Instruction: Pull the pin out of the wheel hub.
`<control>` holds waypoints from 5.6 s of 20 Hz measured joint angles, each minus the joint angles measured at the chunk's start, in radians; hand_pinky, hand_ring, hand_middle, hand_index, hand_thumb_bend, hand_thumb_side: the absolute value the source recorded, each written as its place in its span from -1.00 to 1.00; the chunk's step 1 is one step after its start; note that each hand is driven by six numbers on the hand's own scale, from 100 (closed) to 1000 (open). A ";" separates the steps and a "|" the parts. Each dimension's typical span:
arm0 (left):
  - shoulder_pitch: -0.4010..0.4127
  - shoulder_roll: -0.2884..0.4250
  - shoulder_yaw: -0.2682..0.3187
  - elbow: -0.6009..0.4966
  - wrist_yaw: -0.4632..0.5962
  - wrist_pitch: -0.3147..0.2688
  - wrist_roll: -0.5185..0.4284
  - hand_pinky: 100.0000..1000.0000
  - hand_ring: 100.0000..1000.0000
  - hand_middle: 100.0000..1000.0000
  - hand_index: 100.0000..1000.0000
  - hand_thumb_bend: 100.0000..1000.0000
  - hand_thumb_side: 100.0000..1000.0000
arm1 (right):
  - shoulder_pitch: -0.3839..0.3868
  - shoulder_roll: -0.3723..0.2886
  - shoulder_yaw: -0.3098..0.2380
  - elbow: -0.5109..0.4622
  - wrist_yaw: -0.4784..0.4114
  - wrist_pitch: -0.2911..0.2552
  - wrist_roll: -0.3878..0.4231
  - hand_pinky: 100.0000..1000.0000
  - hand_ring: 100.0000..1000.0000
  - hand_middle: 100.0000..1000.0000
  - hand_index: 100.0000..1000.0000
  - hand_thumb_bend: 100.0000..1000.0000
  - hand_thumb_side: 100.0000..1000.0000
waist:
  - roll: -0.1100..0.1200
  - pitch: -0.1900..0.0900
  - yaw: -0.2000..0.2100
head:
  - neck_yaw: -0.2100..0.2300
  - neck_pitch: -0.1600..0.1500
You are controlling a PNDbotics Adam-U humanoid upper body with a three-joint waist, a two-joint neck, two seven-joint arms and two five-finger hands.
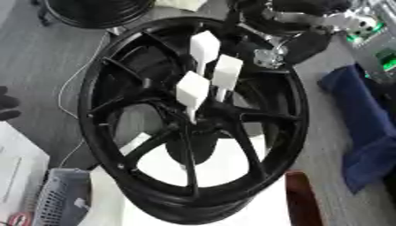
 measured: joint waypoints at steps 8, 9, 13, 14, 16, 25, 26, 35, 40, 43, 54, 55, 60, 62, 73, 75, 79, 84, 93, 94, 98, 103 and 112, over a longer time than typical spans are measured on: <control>0.000 0.000 0.000 0.005 0.000 -0.001 -0.004 0.36 0.33 0.05 0.35 -1.00 0.64 | 0.001 0.004 0.013 0.028 0.086 -0.046 -0.046 0.53 0.47 0.34 0.68 -1.00 1.00 | 0.000 0.000 0.000 | 0.001 0.000; 0.000 0.000 0.000 0.005 0.000 -0.001 -0.005 0.36 0.33 0.05 0.35 -1.00 0.64 | 0.001 0.006 0.018 0.034 0.088 -0.047 -0.047 0.53 0.48 0.35 0.70 -1.00 1.00 | 0.000 0.000 0.000 | 0.001 0.000; 0.000 0.000 0.000 0.006 0.000 0.000 -0.008 0.36 0.33 0.05 0.35 -1.00 0.64 | 0.005 0.009 0.040 0.045 0.074 -0.036 -0.036 0.58 0.55 0.42 0.75 -1.00 0.20 | 0.000 0.001 0.000 | 0.001 0.000; 0.000 0.000 0.000 0.006 0.000 0.001 -0.009 0.36 0.33 0.05 0.35 -1.00 0.64 | 0.006 0.010 0.043 0.045 0.064 -0.032 -0.032 0.59 0.56 0.42 0.75 -1.00 0.05 | 0.000 0.002 0.000 | 0.001 0.000; 0.000 0.000 -0.001 0.006 0.000 0.001 -0.010 0.36 0.33 0.05 0.35 -1.00 0.65 | 0.008 0.011 0.048 0.044 0.036 -0.023 -0.023 0.60 0.57 0.43 0.75 -1.00 -0.15 | 0.000 0.005 0.001 | 0.001 0.000; 0.000 0.000 -0.002 0.012 0.000 0.003 -0.016 0.37 0.33 0.06 0.35 -1.00 0.66 | 0.003 0.016 0.049 0.017 -0.107 0.001 0.001 0.64 0.60 0.45 0.77 -1.00 -0.33 | 0.002 0.006 0.005 | 0.000 0.000; 0.000 0.000 -0.002 0.012 0.000 0.003 -0.017 0.37 0.33 0.06 0.35 -1.00 0.66 | 0.001 0.016 0.047 0.013 -0.122 0.005 0.005 0.65 0.60 0.46 0.77 -1.00 -0.31 | 0.003 0.006 0.006 | -0.001 0.000; 0.000 -0.001 -0.003 0.018 0.001 0.004 -0.021 0.37 0.33 0.06 0.35 -1.00 0.67 | -0.005 0.000 0.060 -0.043 -0.213 0.040 0.040 0.76 0.68 0.51 0.78 -0.70 -0.09 | 0.006 0.006 0.007 | -0.005 0.000; 0.000 -0.001 -0.003 0.018 0.001 0.003 -0.026 0.38 0.33 0.06 0.36 -1.00 0.68 | -0.005 -0.013 0.088 -0.082 -0.197 0.042 0.042 0.79 0.70 0.53 0.74 -0.50 -0.03 | 0.005 0.007 0.007 | -0.002 -0.002; 0.000 -0.001 -0.003 0.019 0.001 0.004 -0.029 0.38 0.32 0.06 0.36 -1.00 0.68 | -0.003 -0.021 0.098 -0.099 -0.183 0.042 0.042 0.81 0.72 0.56 0.76 -0.41 -0.04 | 0.003 0.007 0.007 | 0.000 -0.008; 0.001 -0.001 -0.003 0.025 0.001 0.006 -0.032 0.38 0.33 0.07 0.36 -1.00 0.69 | 0.001 -0.036 0.101 -0.122 -0.135 0.042 0.042 0.82 0.74 0.56 0.74 -0.32 0.06 | 0.003 0.021 0.006 | 0.004 -0.021; 0.001 -0.001 -0.003 0.025 0.001 0.006 -0.033 0.38 0.33 0.07 0.36 -1.00 0.69 | 0.001 -0.036 0.099 -0.123 -0.132 0.042 0.042 0.82 0.74 0.56 0.74 -0.32 0.06 | 0.004 0.022 0.006 | 0.004 -0.022; 0.001 -0.001 -0.003 0.025 0.001 0.005 -0.036 0.38 0.33 0.07 0.36 -1.00 0.69 | 0.001 -0.037 0.083 -0.123 -0.118 0.042 0.042 0.79 0.68 0.46 0.72 -0.35 0.04 | 0.007 0.027 0.006 | 0.004 -0.028; 0.001 -0.001 -0.004 0.025 0.001 0.004 -0.037 0.38 0.33 0.07 0.36 -1.00 0.70 | 0.001 -0.037 0.079 -0.123 -0.113 0.042 0.042 0.78 0.64 0.39 0.71 -0.34 0.01 | 0.007 0.032 0.006 | 0.004 -0.028; -0.002 -0.001 -0.009 0.030 0.000 0.005 -0.041 0.39 0.33 0.07 0.36 -1.00 0.70 | 0.002 -0.037 0.069 -0.122 -0.102 0.042 0.042 0.73 0.45 0.24 0.65 -0.38 -0.06 | 0.013 0.056 0.009 | 0.003 -0.028; -0.002 -0.001 -0.009 0.030 0.000 0.005 -0.041 0.39 0.33 0.07 0.36 -1.00 0.70 | 0.004 -0.037 0.067 -0.120 -0.097 0.042 0.042 0.73 0.45 0.25 0.64 -0.38 -0.06 | 0.013 0.061 0.010 | 0.003 -0.027; -0.006 -0.001 -0.009 0.030 0.000 0.004 -0.042 0.39 0.33 0.08 0.36 -1.00 0.70 | 0.005 -0.037 0.064 -0.117 -0.088 0.042 0.042 0.74 0.48 0.30 0.64 -0.34 -0.03 | 0.013 0.064 0.012 | 0.002 -0.027; -0.008 -0.001 -0.009 0.030 0.000 0.003 -0.044 0.39 0.33 0.08 0.36 -1.00 0.71 | 0.005 -0.037 0.064 -0.117 -0.072 0.042 0.042 0.75 0.51 0.33 0.62 -0.30 0.02 | 0.013 0.069 0.013 | 0.001 -0.028; -0.009 -0.001 -0.009 0.030 -0.004 0.004 -0.047 0.40 0.33 0.08 0.36 -1.00 0.72 | 0.004 -0.037 0.064 -0.118 -0.058 0.042 0.042 0.74 0.48 0.26 0.55 -0.31 -0.01 | 0.012 0.076 0.013 | 0.003 -0.028; -0.009 -0.001 -0.009 0.030 -0.004 0.004 -0.047 0.40 0.33 0.08 0.36 -1.00 0.72 | 0.004 -0.037 0.064 -0.118 -0.057 0.042 0.042 0.74 0.47 0.26 0.55 -0.32 -0.02 | 0.012 0.078 0.013 | 0.003 -0.029; -0.010 -0.001 -0.009 0.031 -0.004 0.006 -0.049 0.40 0.33 0.08 0.36 -1.00 0.72 | 0.003 -0.037 0.063 -0.118 -0.057 0.042 0.042 0.73 0.45 0.25 0.54 -0.33 -0.04 | 0.012 0.081 0.013 | 0.004 -0.029; -0.010 -0.001 -0.009 0.031 -0.004 0.006 -0.052 0.40 0.33 0.08 0.36 -1.00 0.72 | 0.001 -0.037 0.058 -0.118 -0.057 0.042 0.042 0.73 0.44 0.25 0.53 -0.31 -0.05 | 0.012 0.082 0.013 | 0.004 -0.037; -0.011 -0.001 -0.015 0.031 -0.004 0.007 -0.057 0.41 0.33 0.09 0.36 -1.00 0.73 | 0.000 -0.039 0.058 -0.118 -0.046 0.042 0.042 0.75 0.51 0.31 0.55 -0.20 -0.11 | 0.012 0.088 0.013 | 0.008 -0.055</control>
